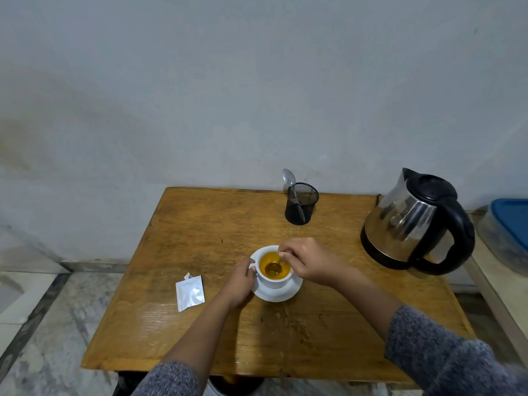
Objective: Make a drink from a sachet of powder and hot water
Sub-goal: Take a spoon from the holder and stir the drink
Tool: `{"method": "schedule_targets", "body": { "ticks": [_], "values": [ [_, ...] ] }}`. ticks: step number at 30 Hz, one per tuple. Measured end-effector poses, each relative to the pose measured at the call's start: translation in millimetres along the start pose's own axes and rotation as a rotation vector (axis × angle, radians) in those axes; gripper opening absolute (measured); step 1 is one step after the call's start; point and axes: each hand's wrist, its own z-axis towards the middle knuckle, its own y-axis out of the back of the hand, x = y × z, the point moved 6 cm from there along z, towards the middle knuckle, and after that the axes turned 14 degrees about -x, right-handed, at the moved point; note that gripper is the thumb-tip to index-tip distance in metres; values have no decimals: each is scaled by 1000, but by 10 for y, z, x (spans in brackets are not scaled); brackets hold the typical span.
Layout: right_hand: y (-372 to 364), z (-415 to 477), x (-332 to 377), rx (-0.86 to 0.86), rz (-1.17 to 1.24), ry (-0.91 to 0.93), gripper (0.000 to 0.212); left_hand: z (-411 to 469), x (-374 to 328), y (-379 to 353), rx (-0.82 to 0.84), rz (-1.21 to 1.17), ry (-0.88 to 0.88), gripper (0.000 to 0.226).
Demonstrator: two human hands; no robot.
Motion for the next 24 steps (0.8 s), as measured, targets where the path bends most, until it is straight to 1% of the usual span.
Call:
{"method": "schedule_targets", "body": {
  "ticks": [4,8,10,13,15,18,20,22,24],
  "values": [
    [223,0,101,11,-31,174,22,1,-1,7,-3,10,13,29],
    [451,-60,164,-65,-29,285,32,-11,-12,9,-9,10,10,30],
    [487,-106,178,-89,-24,314,34,-30,-35,11,-15,7,2,29],
    [478,-167,155,-137,24,293,36,-47,-65,-4,-15,-14,-11,20],
    [425,-215,122,-126,49,286,36,-41,-67,0,-31,-10,-32,15],
    [389,-251,76,-118,44,253,36,-18,-36,-2,-49,-4,-30,15],
    [377,-248,62,-104,52,235,36,-14,-19,-9,-52,-2,-18,20],
    [381,-229,26,-133,94,181,29,-14,-9,-9,-51,-2,-8,23],
    [446,-184,-93,-253,205,37,16,-15,-5,-7,-41,-16,2,25]
  ]
}}
